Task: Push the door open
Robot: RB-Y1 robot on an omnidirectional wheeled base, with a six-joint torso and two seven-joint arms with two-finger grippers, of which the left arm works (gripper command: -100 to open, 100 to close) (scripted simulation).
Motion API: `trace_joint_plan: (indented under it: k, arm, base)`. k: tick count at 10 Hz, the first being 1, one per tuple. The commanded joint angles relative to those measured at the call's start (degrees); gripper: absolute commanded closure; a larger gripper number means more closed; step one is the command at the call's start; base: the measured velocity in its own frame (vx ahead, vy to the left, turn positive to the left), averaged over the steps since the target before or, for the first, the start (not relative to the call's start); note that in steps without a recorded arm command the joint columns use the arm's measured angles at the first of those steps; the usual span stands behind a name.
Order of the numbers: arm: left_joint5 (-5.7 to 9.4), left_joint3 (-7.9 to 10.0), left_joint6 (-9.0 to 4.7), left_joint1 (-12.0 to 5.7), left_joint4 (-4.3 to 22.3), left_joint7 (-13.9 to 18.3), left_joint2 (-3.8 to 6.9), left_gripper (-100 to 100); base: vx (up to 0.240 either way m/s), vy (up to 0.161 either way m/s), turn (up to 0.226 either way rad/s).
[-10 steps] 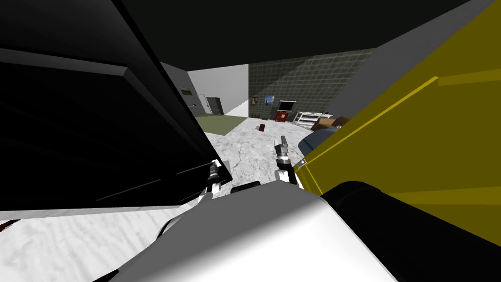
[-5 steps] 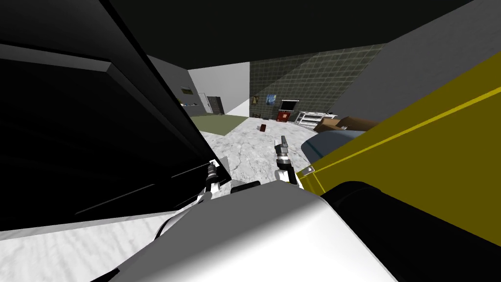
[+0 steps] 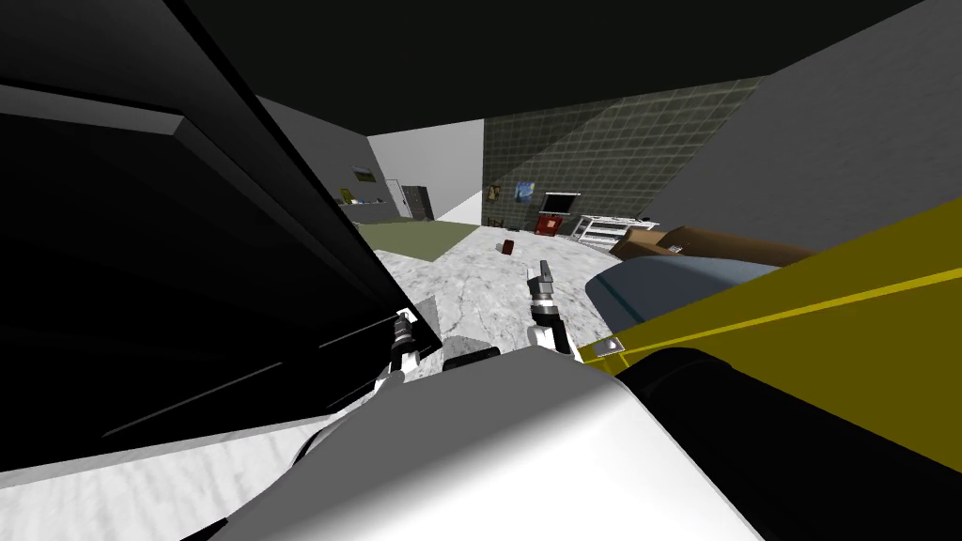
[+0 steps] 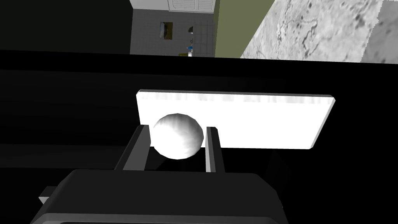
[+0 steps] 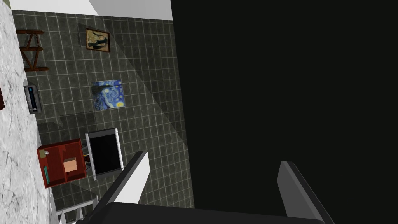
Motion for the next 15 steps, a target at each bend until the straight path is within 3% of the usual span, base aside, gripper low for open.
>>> trace_joint_plan:
  k: [1,2,4,7,11,14,15]
  arm:
    - [0.18,0.23,-1.64,-1.55,2.76,0.06,0.75,100]
    - [0.18,0.23,-1.11,-1.3,2.23,0.08,0.65,100]
    - [0.92,1.47,-1.46,-1.32,2.57,-0.37,1.08,100]
    - [0.92,1.47,-1.46,-1.32,2.57,-0.37,1.08,100]
    - [2.41,3.97,-1.54,-0.94,2.74,-1.33,1.72,100]
    - [2.41,3.97,-1.54,-0.94,2.74,-1.33,1.72,100]
    - [3.13,5.16,-1.57,-0.76,2.81,-1.79,2.03,100]
  base:
    - [0.058,0.008,-0.005]
    - [0.022,0.009,-0.006]
    - [0.159,-0.017,0.041]
    - [0.07,-0.001,0.006]
    - [0.169,-0.022,0.043]
    - [0.067,0.008,0.006]
    - [0.124,-0.009,0.027]
